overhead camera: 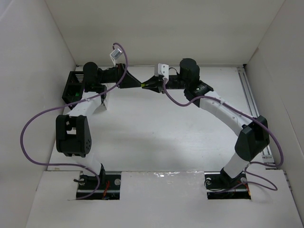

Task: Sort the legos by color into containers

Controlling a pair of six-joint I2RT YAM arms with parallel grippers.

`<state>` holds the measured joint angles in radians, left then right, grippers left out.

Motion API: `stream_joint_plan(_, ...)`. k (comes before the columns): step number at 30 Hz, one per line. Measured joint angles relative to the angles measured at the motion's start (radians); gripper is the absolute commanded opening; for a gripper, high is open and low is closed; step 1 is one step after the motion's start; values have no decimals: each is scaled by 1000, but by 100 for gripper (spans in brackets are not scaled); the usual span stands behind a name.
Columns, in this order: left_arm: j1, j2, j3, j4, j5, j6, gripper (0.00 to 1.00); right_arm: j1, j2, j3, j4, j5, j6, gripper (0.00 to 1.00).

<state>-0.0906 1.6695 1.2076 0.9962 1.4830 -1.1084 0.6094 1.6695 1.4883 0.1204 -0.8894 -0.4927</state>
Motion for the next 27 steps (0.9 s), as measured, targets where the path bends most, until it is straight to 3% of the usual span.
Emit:
stream_joint_plan(22, -15, 18, 18, -3, 2, -1, 48, 14, 0, 0, 0, 4, -1, 7)
stream_joint_plan(27, -15, 19, 19, -6, 2, -2, 39, 14, 0, 0, 0, 13, -1, 7)
